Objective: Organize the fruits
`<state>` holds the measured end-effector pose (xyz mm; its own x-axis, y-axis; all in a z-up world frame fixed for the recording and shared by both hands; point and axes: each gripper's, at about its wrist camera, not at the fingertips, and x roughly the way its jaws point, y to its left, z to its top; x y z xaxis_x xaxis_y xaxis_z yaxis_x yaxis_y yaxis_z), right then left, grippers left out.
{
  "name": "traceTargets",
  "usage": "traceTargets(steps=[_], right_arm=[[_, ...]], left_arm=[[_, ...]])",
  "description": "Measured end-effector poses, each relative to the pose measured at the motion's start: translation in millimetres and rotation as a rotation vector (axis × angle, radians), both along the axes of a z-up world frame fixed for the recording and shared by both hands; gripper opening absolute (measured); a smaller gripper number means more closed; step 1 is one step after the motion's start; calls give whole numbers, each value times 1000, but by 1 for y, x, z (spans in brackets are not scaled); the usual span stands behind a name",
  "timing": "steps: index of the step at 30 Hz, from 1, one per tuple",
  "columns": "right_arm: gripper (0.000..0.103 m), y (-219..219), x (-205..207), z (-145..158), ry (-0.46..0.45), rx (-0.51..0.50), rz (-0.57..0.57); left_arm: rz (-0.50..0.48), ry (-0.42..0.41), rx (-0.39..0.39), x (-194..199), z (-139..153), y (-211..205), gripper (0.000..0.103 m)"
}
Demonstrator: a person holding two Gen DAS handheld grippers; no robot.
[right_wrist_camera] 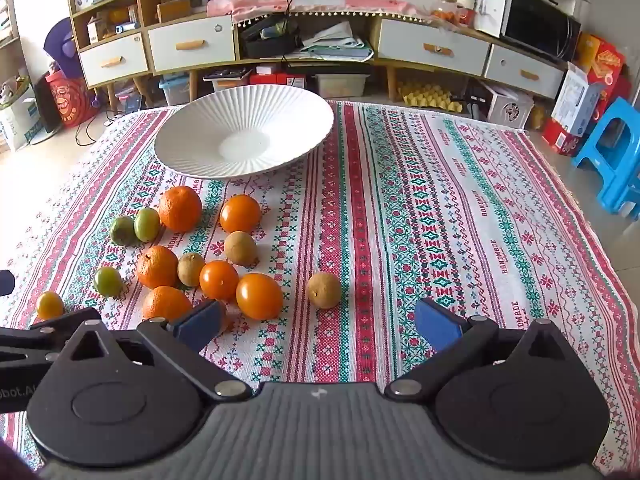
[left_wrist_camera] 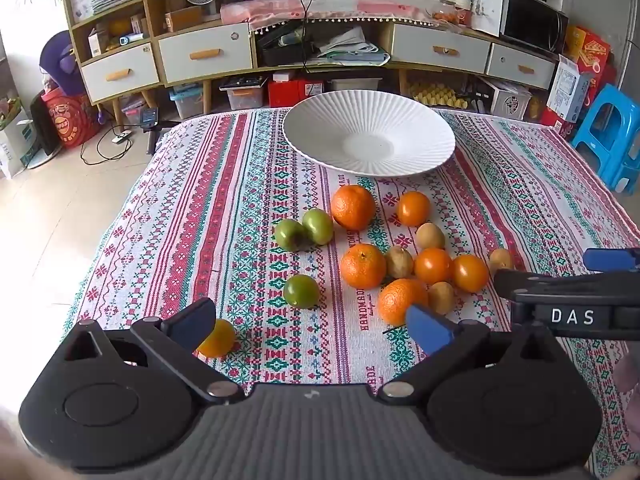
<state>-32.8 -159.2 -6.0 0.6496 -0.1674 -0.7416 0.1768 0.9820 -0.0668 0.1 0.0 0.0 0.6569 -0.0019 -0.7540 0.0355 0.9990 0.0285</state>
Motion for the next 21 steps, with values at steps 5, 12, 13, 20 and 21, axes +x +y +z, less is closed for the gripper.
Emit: traceTargets(steps=[5, 12, 13, 20, 21], right_arm=[[103, -1, 1, 1, 0, 3, -5], [103, 1, 0, -1, -6, 9, -1], [103, 1, -2, -1, -7, 10, 1], [103, -1, -1, 0, 3, 20, 8], [103, -1, 0, 0, 3, 20, 8]], left_arm=[[-6, 11, 5, 0, -1, -1, 102], [-24, 11, 21, 3, -1, 0, 102], [-22, 6, 21, 1, -1, 0, 102], [-11, 1, 14, 0, -3, 0, 102], [-12, 0, 13, 0, -2, 0, 102]])
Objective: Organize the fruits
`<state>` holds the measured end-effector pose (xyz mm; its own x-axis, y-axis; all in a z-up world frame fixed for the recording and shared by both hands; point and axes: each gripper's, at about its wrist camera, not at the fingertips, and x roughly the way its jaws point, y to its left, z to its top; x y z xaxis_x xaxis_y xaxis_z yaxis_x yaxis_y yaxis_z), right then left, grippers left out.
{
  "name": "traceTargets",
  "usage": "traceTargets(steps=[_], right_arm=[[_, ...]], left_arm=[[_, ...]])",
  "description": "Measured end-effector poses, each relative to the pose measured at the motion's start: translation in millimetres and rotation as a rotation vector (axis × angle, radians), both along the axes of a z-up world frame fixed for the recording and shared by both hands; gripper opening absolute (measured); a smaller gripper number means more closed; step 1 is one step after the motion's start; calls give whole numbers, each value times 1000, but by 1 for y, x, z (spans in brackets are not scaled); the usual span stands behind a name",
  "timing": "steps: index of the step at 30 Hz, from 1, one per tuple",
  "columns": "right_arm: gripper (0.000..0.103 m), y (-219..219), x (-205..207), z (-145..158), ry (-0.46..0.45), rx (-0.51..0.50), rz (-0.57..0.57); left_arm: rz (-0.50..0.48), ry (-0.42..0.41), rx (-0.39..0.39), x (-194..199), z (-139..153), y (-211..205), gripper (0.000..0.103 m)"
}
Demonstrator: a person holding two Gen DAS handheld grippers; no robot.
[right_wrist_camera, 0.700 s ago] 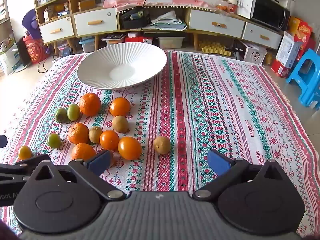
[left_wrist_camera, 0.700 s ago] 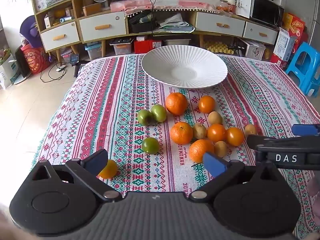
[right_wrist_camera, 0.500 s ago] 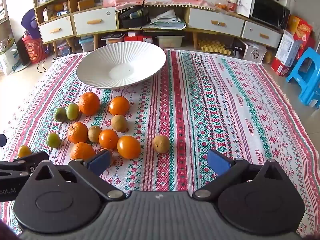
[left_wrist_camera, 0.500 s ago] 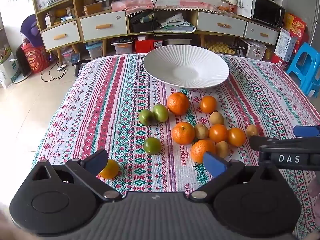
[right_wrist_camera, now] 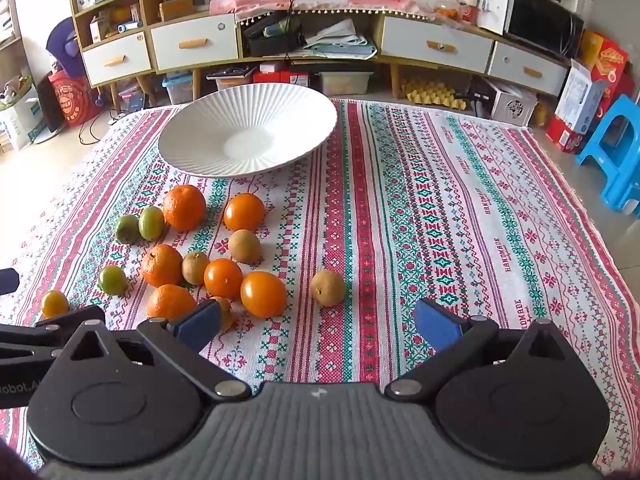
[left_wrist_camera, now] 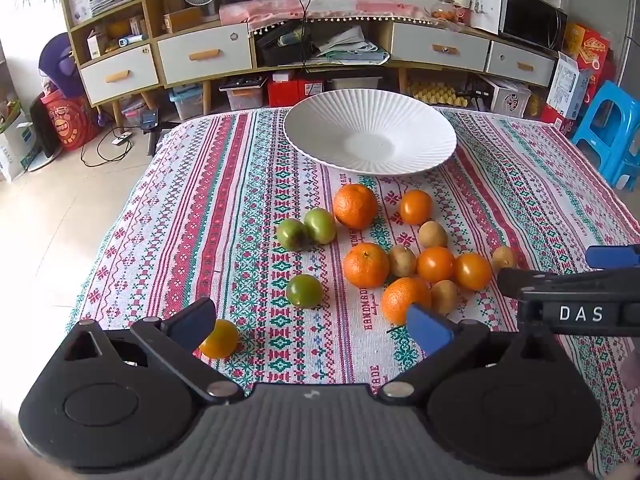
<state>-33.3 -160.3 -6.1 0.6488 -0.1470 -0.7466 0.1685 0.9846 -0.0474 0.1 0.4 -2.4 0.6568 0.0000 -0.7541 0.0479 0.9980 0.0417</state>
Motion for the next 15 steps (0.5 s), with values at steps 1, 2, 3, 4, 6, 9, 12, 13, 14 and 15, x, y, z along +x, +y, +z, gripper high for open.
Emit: traceTargets(steps=[1, 2, 3, 4, 6, 9, 12, 13, 14, 15], right_arm=[[103, 0, 0, 0, 0, 0, 0], [103, 0, 0, 0, 1, 1, 0], [103, 0, 0, 0, 2, 1, 2], [103, 0, 1, 1, 3, 1, 3], [103, 1, 1, 1, 5, 1, 6], [103, 1, 1, 1, 6, 3, 9], [103, 2, 1, 0, 6, 3, 10], [103, 2, 1, 0, 6, 3, 11], [103, 3, 1, 0, 7, 3, 10], [103, 3, 1, 0, 6, 3, 9]], left_arm=[[-1, 0, -1, 0, 0, 0, 102], [-1, -1, -2, 0, 0, 0, 102], [-2, -1, -2, 0, 0, -1, 102], [-3, 0, -2, 0, 0, -1, 102], [-3, 1, -2, 0, 0, -1, 102], [-3, 0, 2, 0, -1, -1, 102], [-3, -6, 8, 0, 0, -2, 102], [-3, -7, 9, 0, 0, -2, 102], [-3, -7, 8, -1, 0, -2, 102], [-3, -7, 7, 0, 0, -2, 102]])
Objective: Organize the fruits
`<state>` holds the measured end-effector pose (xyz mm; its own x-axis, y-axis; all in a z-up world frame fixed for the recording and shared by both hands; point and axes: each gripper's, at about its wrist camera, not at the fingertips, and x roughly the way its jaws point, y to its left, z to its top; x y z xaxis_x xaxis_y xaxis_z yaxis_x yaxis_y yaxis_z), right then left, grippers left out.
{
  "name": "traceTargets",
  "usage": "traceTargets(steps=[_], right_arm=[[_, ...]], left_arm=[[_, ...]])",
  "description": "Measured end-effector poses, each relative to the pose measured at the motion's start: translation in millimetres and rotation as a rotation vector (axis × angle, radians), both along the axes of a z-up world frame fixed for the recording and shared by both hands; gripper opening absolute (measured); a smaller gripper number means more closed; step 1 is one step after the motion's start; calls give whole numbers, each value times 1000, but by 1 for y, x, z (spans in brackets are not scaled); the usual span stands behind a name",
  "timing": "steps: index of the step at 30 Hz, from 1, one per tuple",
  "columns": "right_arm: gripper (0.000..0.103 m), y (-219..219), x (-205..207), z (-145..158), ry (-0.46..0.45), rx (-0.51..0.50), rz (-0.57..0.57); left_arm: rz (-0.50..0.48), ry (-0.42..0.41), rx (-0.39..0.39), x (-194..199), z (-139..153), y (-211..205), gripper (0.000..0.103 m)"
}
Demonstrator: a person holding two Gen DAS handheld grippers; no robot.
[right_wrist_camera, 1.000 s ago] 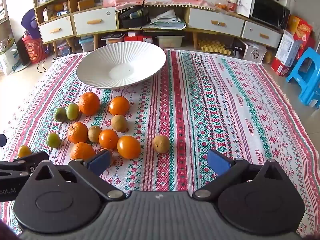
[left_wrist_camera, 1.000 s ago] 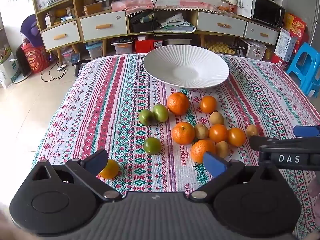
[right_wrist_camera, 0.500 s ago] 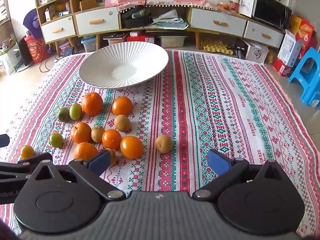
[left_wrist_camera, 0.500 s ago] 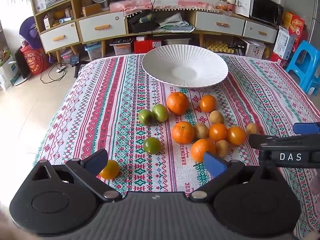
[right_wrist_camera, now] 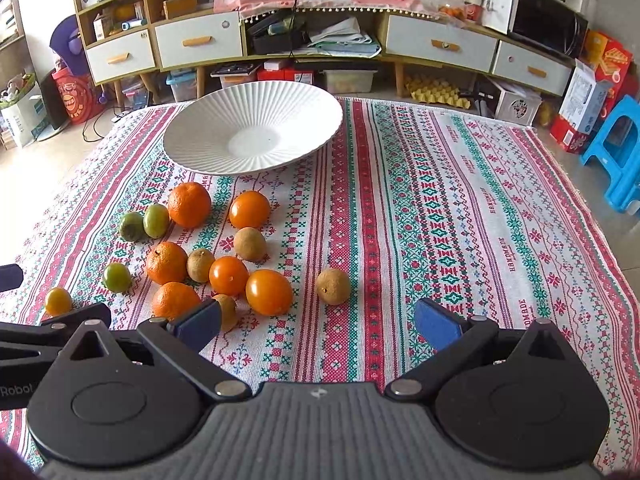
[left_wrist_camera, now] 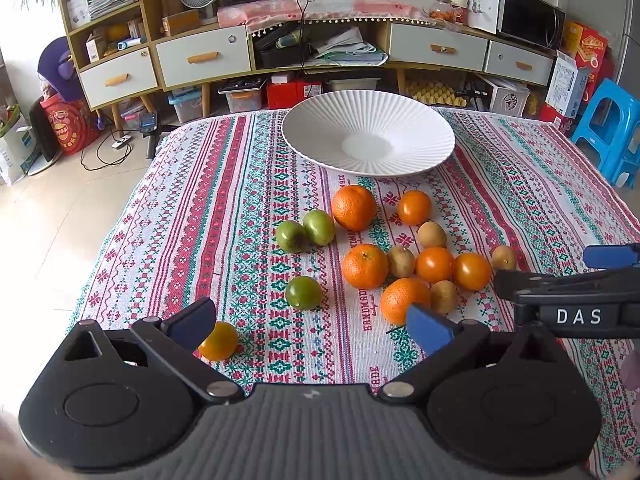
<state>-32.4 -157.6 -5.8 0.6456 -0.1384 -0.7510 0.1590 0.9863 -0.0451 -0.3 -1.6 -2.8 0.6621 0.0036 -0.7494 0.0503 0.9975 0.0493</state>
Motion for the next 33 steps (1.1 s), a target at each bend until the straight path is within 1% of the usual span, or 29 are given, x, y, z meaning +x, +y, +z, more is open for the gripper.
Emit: traceTargets(steps=[26, 33], right_arm=[[103, 2, -1, 2, -2, 6, 0], [103, 3, -1, 5, -8, 6, 6]], left_arm=[[5, 5, -4, 0, -2, 1, 102], [17, 1, -8, 2, 1, 6, 102]])
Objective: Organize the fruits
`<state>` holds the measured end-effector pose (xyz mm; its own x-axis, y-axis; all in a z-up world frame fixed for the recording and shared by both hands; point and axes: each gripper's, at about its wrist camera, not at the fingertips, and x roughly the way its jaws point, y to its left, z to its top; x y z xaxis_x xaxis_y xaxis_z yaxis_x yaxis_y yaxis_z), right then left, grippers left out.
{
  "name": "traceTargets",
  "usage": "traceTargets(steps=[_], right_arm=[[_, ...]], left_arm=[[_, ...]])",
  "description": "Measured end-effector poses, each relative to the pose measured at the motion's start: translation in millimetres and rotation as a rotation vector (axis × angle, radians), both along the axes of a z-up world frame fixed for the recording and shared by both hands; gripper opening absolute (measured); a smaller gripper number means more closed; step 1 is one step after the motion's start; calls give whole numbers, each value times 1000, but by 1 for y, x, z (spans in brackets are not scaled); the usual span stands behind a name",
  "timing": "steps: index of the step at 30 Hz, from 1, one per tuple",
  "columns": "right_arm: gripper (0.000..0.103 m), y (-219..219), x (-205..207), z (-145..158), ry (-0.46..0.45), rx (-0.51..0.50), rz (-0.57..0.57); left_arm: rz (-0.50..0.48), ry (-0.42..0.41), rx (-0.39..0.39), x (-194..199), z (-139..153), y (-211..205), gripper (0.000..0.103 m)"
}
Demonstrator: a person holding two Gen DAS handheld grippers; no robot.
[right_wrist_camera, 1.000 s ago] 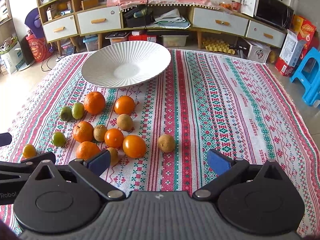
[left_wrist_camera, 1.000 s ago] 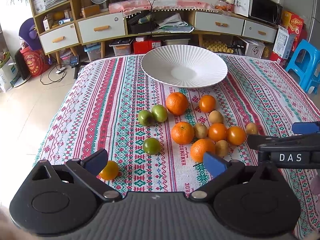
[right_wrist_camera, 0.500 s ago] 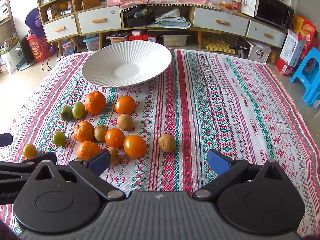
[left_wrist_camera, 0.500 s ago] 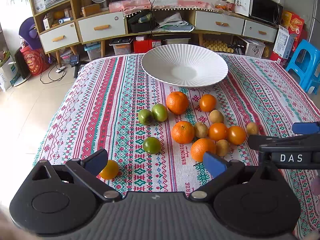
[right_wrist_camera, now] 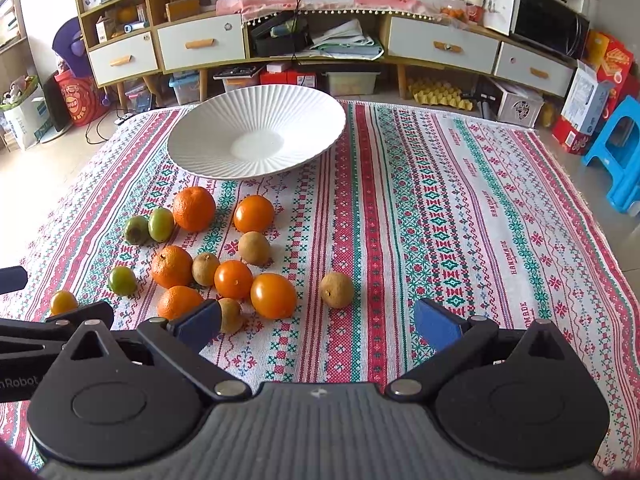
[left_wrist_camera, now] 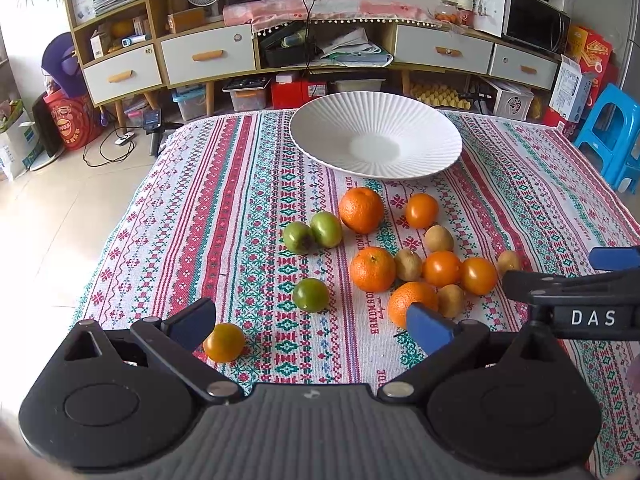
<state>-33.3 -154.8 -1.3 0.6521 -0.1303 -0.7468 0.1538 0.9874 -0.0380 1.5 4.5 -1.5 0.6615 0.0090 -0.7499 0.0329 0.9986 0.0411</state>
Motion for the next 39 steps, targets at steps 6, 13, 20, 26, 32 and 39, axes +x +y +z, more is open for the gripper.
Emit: traceTargets(steps=[6, 13, 20, 26, 32, 39], right_arm=[[103, -2, 2, 8, -25, -8, -12], [103, -6, 5, 5, -20, 4, -17], [103, -3, 6, 6, -23, 24, 5], [103, -4, 14, 4, 19, 49, 7], [103, 2, 18, 15, 2, 23, 38], [103, 8, 36, 24, 19, 18, 88]], left_arm=[[27, -8, -8, 4, 4, 7, 102], [34, -5, -17, 7, 4, 12, 102], [8, 7, -52, 9, 6, 16, 102], [-22, 7, -67, 12, 8, 20, 102], [-23, 32, -68, 27, 10, 28, 102], [-52, 9, -20, 41, 26, 37, 102]])
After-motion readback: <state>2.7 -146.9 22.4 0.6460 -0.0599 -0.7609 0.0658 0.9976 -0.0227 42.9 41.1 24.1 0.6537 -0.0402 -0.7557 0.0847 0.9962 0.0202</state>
